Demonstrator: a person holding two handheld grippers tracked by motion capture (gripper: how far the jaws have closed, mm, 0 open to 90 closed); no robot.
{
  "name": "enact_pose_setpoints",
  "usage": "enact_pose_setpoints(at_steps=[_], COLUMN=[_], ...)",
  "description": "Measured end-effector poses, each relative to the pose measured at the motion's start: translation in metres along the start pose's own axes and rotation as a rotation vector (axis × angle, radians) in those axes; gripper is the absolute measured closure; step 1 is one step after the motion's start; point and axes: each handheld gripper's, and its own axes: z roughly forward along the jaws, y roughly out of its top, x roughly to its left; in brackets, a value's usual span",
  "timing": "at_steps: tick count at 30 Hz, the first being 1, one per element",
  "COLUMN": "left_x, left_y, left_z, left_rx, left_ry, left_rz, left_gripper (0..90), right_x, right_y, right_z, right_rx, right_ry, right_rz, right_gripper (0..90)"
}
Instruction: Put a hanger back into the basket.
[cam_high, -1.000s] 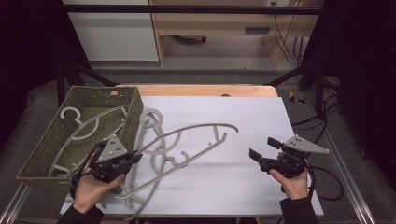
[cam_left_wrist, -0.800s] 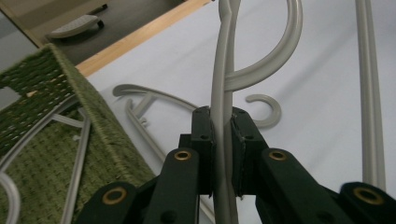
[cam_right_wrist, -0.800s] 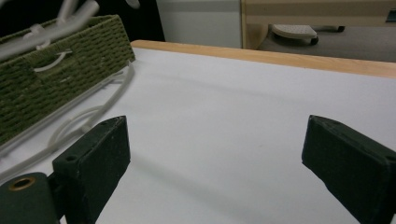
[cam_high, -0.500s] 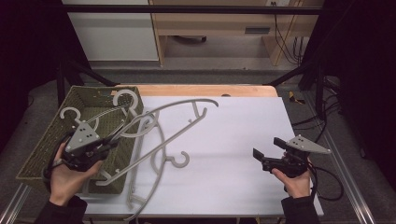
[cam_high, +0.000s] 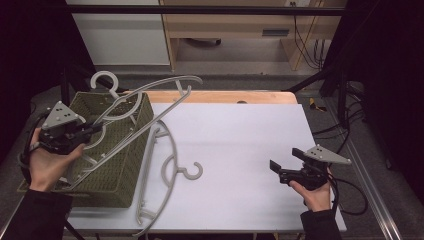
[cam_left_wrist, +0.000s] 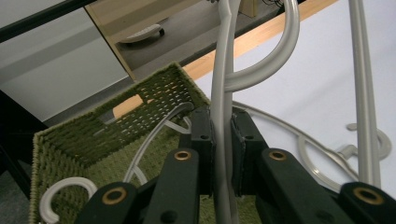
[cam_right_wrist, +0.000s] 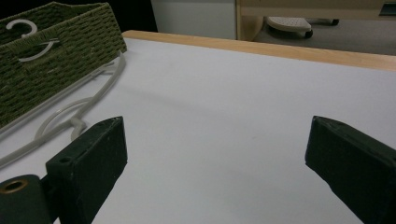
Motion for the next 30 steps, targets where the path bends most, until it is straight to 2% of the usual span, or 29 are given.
enact_pose_setpoints(at_steps=[5,6,8,9,15,19,20,30], left_x=[0.017,0.017,0.027,0.027,0.048,0.056,0.060,0.073], left_y=[-0.004,-0.004,-0.009,-0.009,-0.031,-0.042,-0.049,-0.073], left_z=[0.002,0.002,0.003,0.003,0.005,0.007,0.008,0.010], left_rx=[0.001,0.001,0.000,0.000,0.015,0.028,0.052,0.123], left_ry=[0.038,0.038,0.053,0.053,0.095,0.114,0.122,0.174], left_rz=[-0.017,-0.017,-0.024,-0.024,-0.049,-0.068,-0.069,-0.067], left_gripper=[81.5,81.5,81.5,81.5,81.5,81.5,81.4,81.5], right_x=[0.000,0.000,0.001,0.001,0.001,0.002,0.002,0.002], right_y=[0.000,0.000,0.000,0.000,-0.001,-0.001,-0.001,-0.002], right_z=[0.001,0.001,0.001,0.002,0.002,0.004,0.004,0.005], right_rx=[0.006,0.006,0.010,0.012,0.013,0.021,0.022,0.026], right_ry=[0.005,0.005,0.004,0.003,0.008,0.005,0.007,0.004], right_rz=[-0.003,-0.003,-0.006,-0.008,-0.012,-0.015,-0.013,-0.011], right_gripper=[5.7,5.7,5.5,5.5,5.4,5.3,5.2,5.2])
